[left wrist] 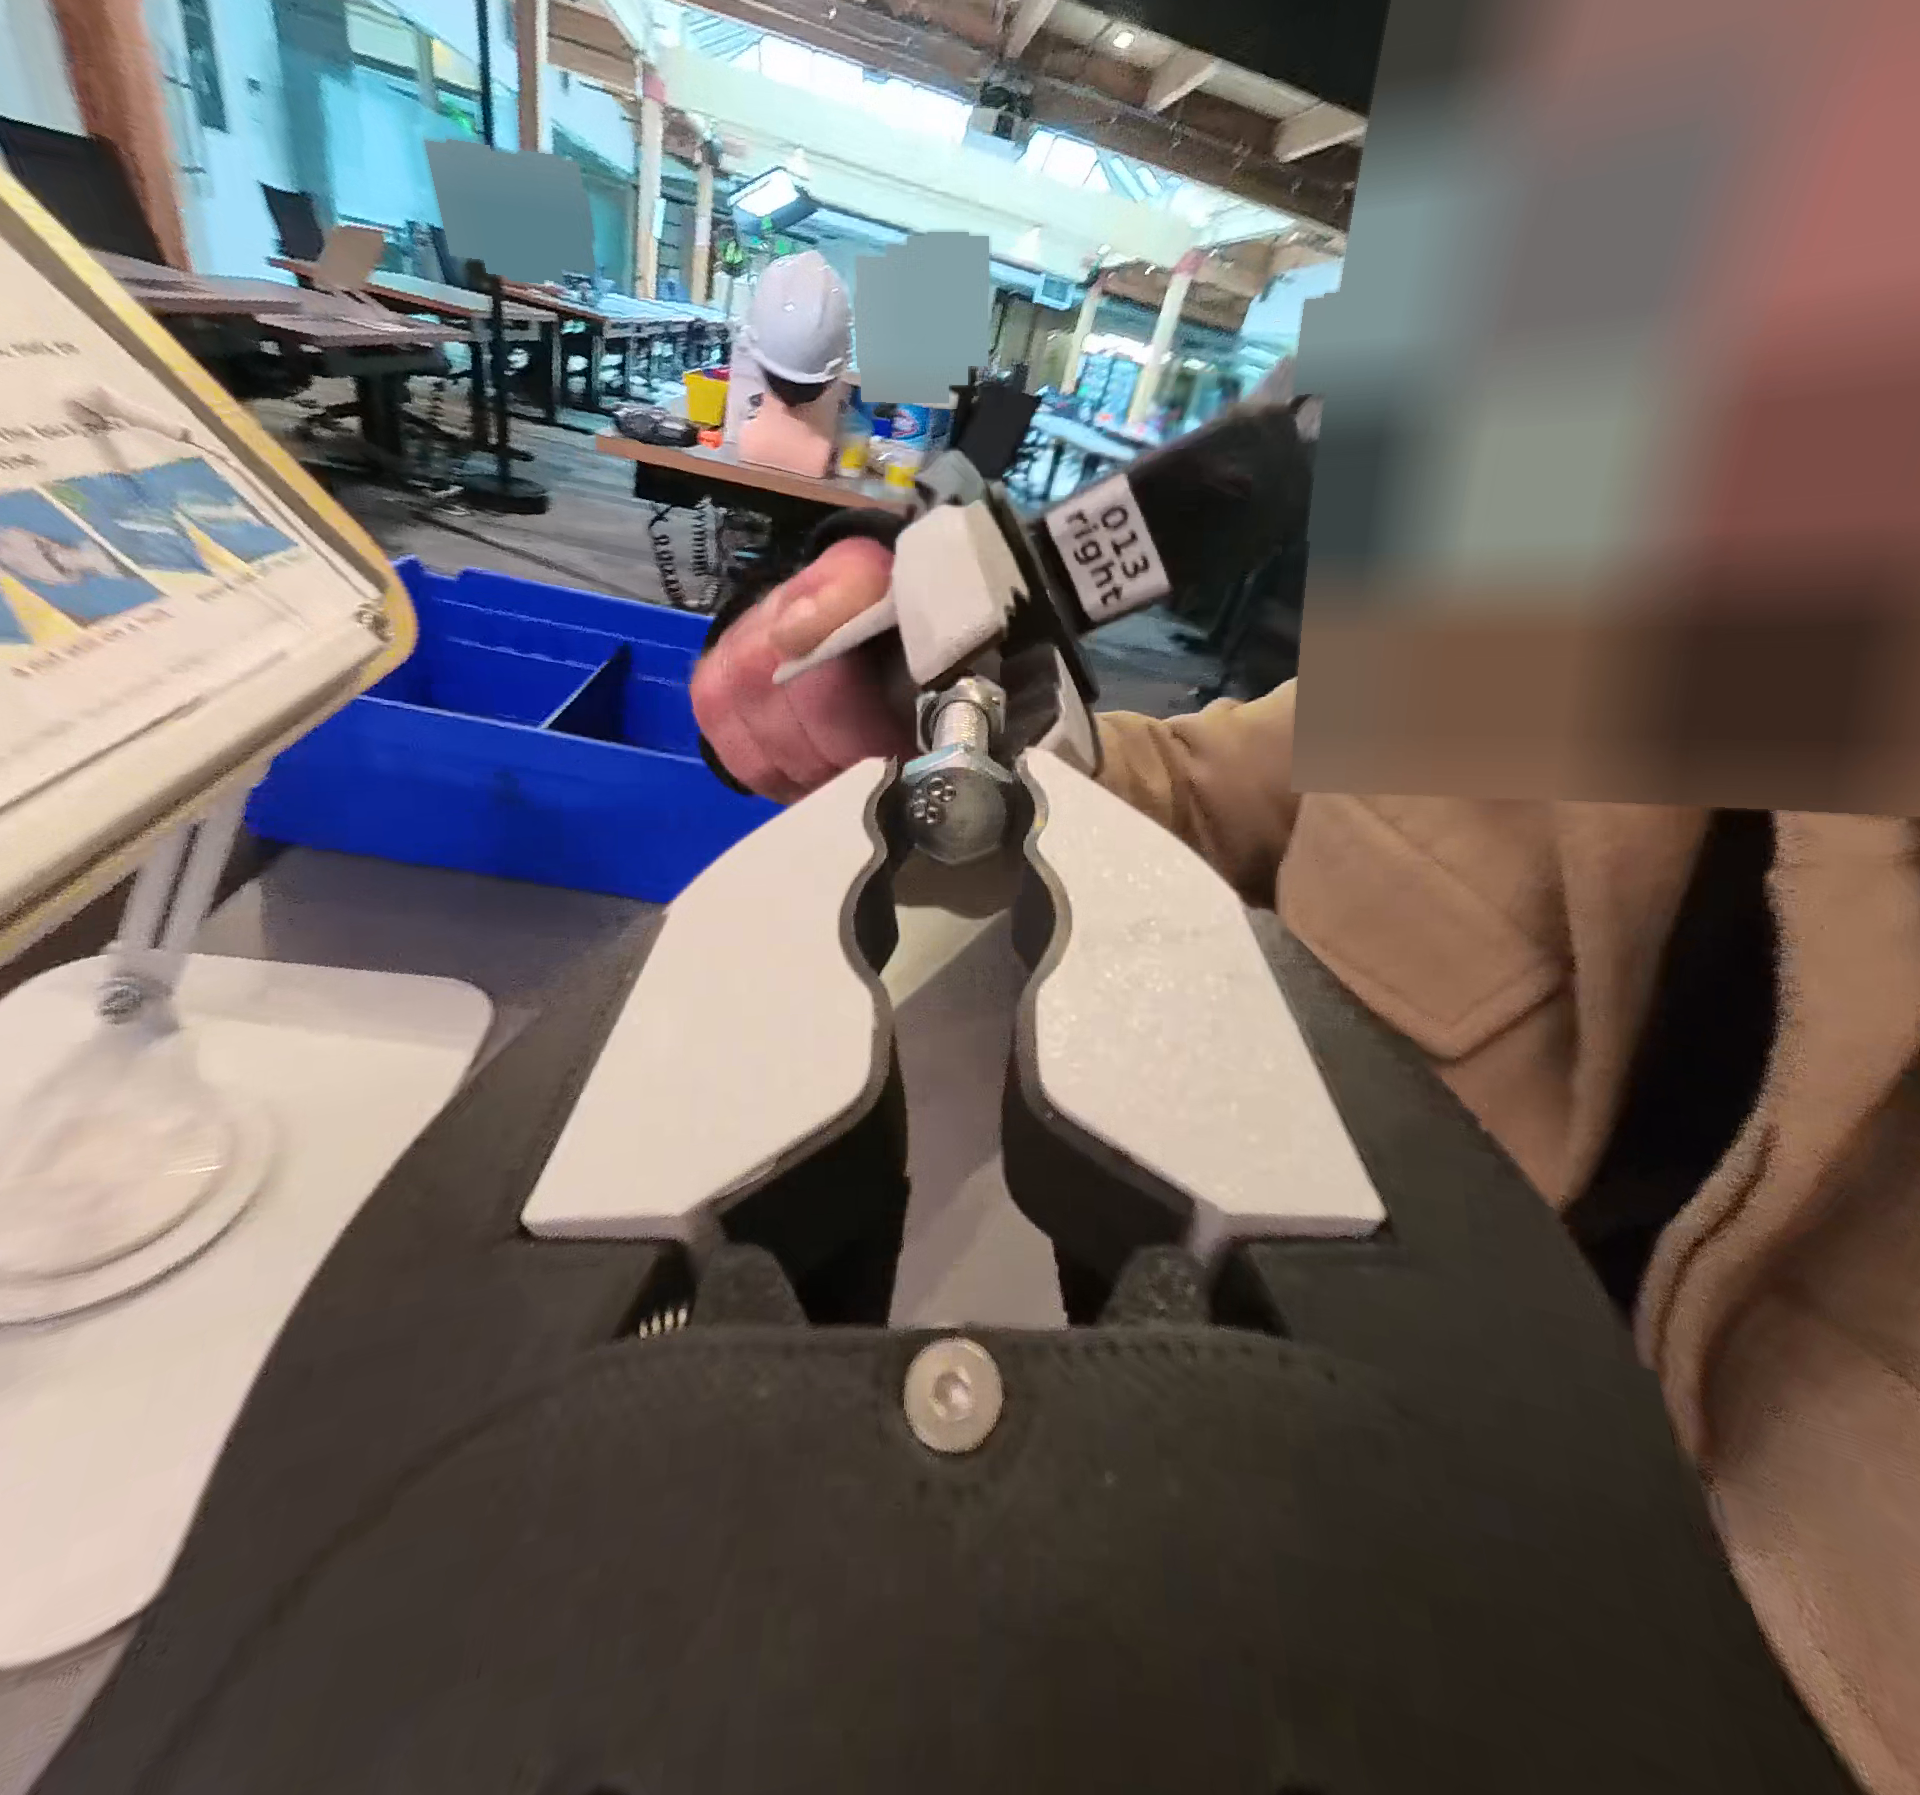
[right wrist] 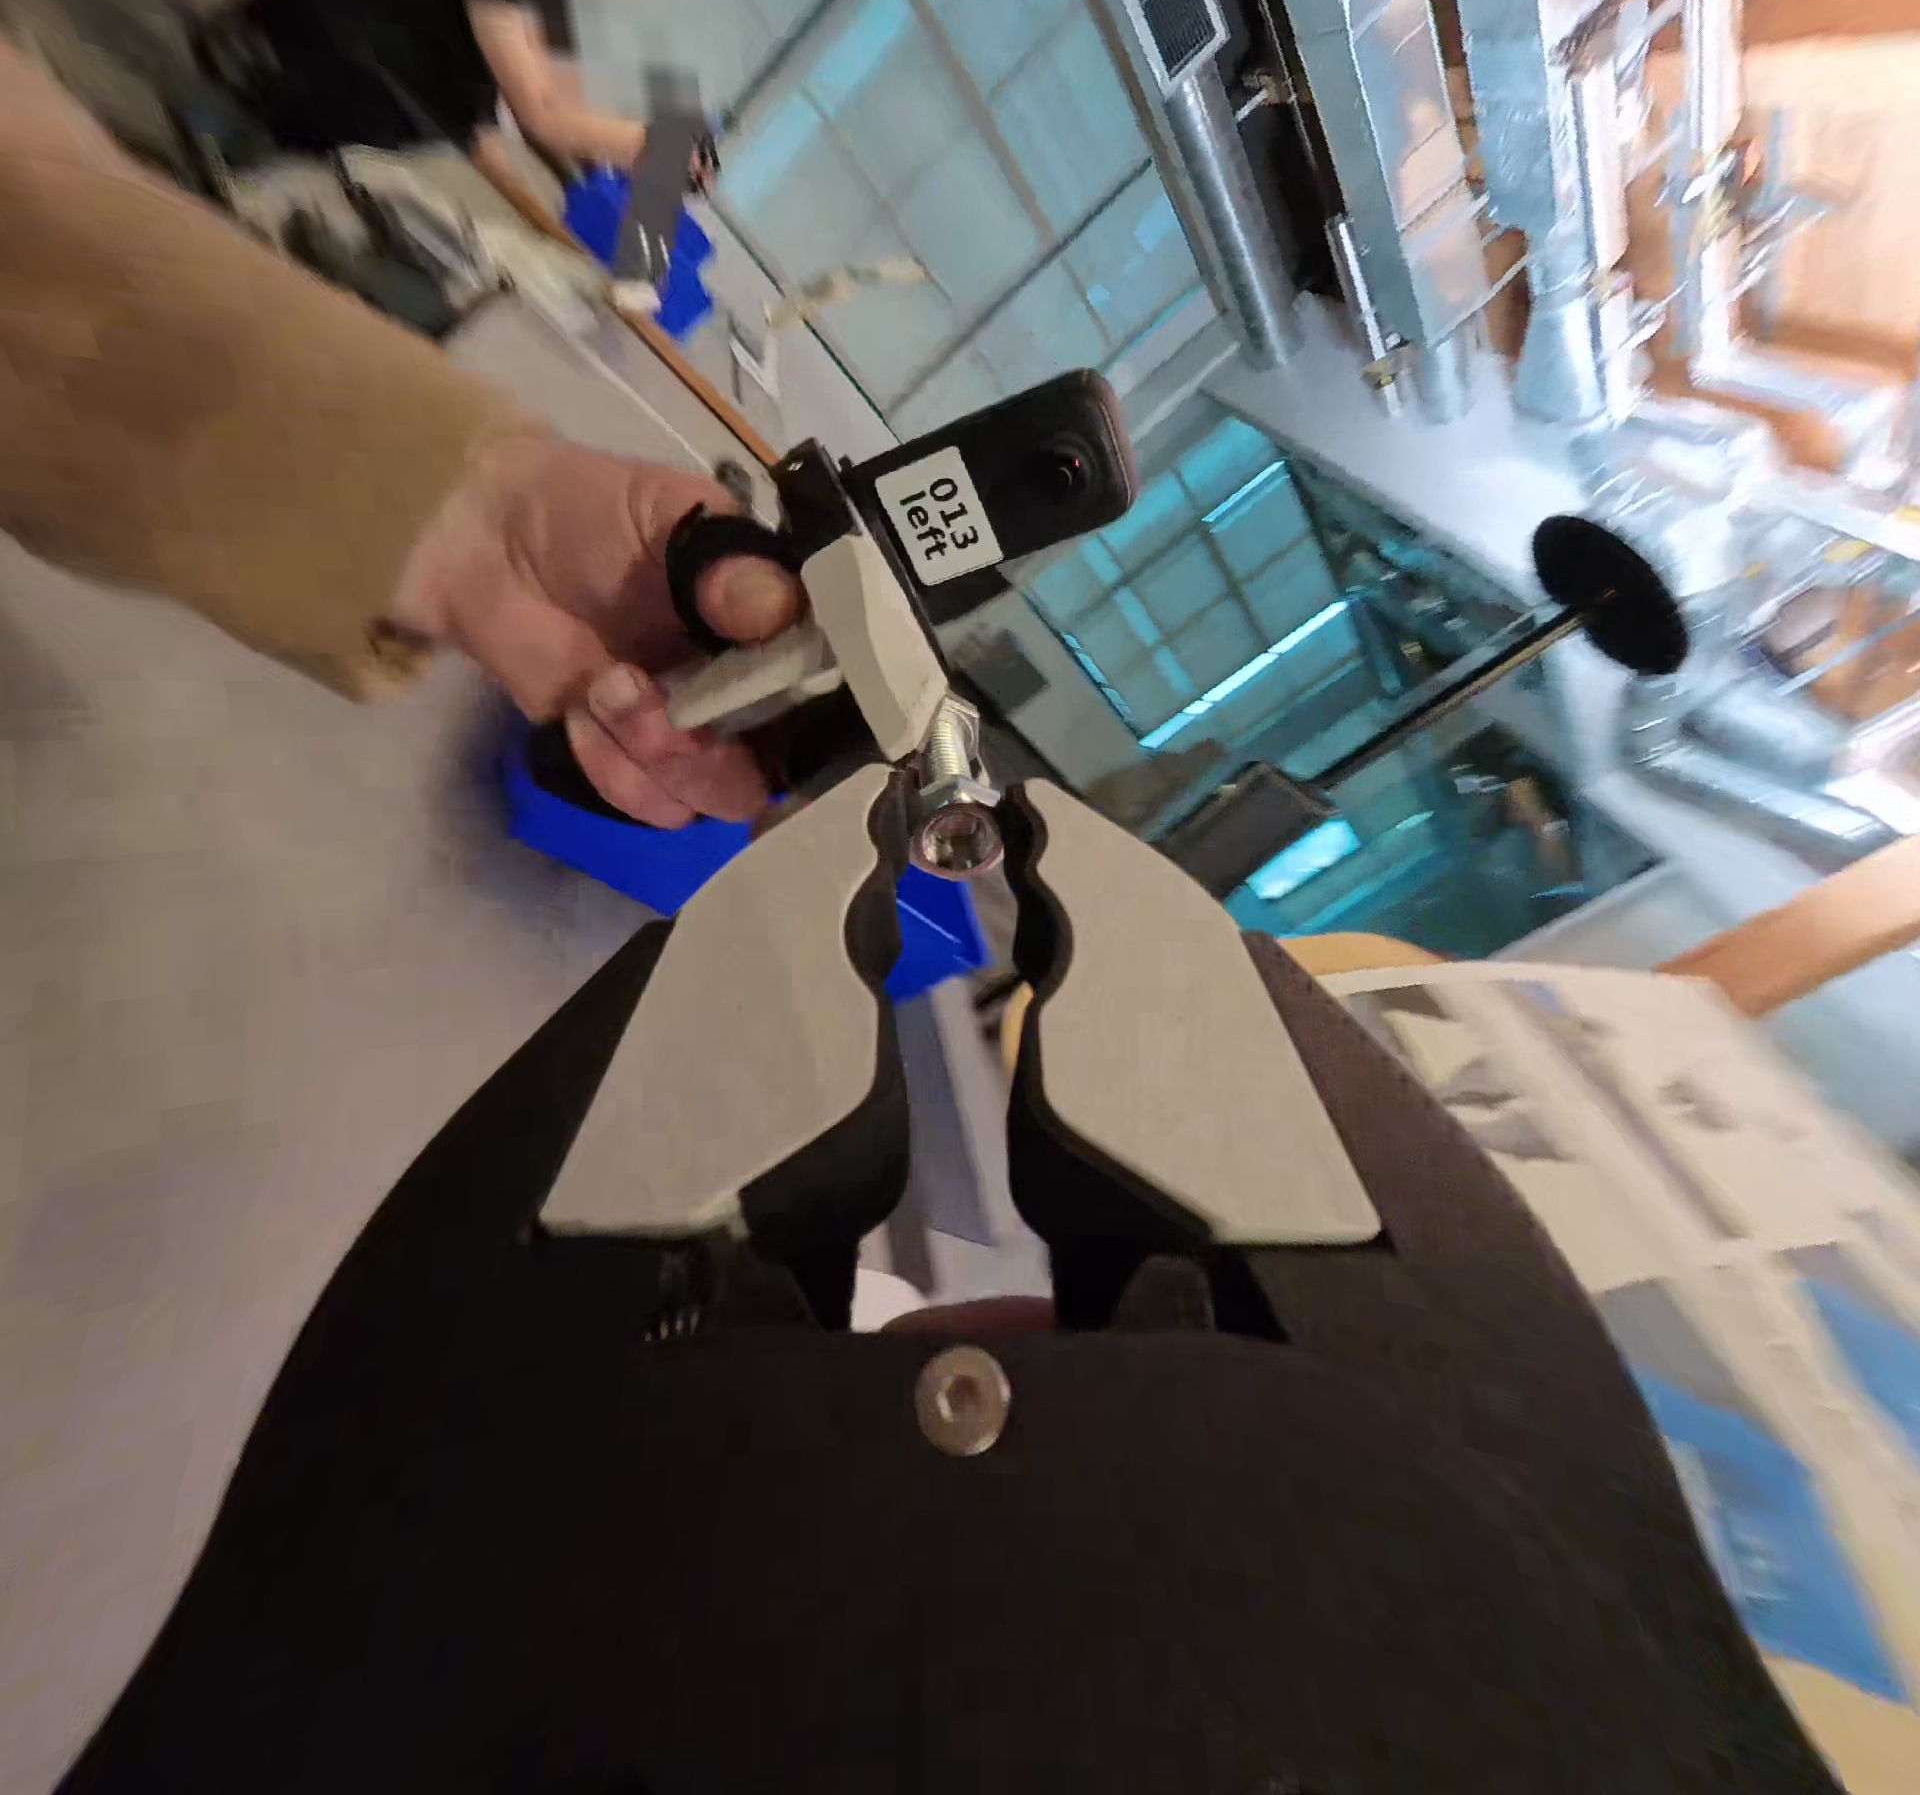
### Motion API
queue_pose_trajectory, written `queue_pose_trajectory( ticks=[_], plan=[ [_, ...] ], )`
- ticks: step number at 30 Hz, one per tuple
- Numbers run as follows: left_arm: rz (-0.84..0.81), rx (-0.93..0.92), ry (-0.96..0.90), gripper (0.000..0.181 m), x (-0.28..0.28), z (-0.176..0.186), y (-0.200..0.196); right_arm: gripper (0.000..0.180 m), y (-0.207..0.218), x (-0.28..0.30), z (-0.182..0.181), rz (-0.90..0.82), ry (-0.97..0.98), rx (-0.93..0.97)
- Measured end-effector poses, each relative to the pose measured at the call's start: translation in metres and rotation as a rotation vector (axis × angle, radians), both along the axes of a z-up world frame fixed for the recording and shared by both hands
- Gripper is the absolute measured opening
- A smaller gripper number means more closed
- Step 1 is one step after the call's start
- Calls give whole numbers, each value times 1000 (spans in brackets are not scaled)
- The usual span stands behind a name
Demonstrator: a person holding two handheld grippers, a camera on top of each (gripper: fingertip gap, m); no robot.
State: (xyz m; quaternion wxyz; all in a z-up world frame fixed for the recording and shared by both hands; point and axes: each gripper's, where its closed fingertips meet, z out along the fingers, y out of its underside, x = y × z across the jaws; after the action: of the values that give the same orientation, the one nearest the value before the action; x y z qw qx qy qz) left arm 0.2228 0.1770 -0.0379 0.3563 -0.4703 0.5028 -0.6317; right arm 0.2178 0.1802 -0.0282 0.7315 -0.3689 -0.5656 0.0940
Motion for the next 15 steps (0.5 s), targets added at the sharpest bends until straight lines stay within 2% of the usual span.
queue_pose_trajectory(
  ticks=[8,15],
  plan=[
    [-133,-138,-18,18,0,-5,-9,18,-8,0,-5,-251,-285,507],
    [-156,-139,-30,18,-4,-4,-10,18,-9,3,-3,-316,-301,614]
  ],
)
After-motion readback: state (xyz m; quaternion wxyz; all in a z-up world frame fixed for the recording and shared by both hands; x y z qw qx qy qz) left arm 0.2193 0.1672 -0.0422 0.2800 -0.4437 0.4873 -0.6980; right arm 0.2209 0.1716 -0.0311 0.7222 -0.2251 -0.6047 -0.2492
